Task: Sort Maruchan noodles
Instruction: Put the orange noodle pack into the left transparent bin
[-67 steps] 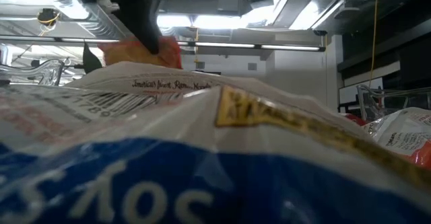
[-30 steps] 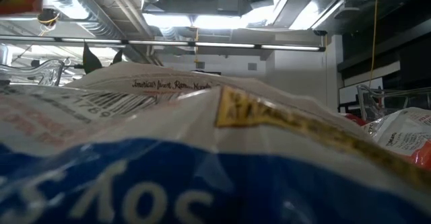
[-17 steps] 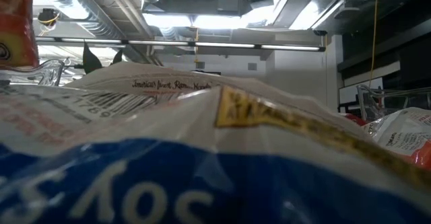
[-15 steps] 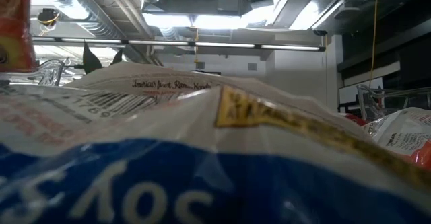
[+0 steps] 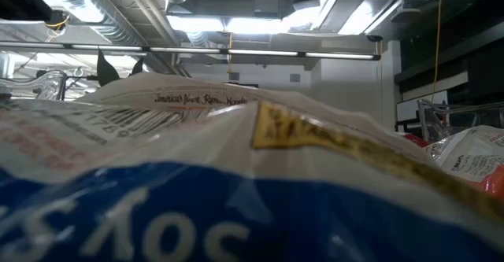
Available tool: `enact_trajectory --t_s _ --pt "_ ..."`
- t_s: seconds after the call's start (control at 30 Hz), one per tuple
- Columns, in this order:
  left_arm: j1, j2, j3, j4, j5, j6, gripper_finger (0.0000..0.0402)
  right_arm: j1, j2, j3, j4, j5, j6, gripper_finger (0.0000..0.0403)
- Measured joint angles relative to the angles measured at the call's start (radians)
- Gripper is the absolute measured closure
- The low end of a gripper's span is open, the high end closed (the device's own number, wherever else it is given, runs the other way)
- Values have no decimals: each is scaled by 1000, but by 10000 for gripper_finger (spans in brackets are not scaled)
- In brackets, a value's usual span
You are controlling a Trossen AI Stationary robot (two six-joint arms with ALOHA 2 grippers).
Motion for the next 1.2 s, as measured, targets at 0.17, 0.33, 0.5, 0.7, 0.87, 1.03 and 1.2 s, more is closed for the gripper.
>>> enact_trajectory --t_s 0.17,0.33,0.5,0.7,0.87,1.03,1.2 --pt "20 0 0 24 28 54 396 0 0 0 -2 0 0 251" --pt "56 0 -55 95 64 103 394 0 0 0 -2 0 0 251" --pt "79 0 -121 126 120 108 393 0 0 0 -3 0 -4 251" --pt "86 0 -131 125 102 138 387 0 0 0 -3 0 -7 251" --pt "86 0 -131 104 46 160 357 0 0 0 -3 0 -7 251" --pt "86 0 -131 100 35 160 320 0 0 0 -3 0 -7 251" --pt "86 0 -110 60 -23 160 296 0 0 0 -3 0 -7 251"
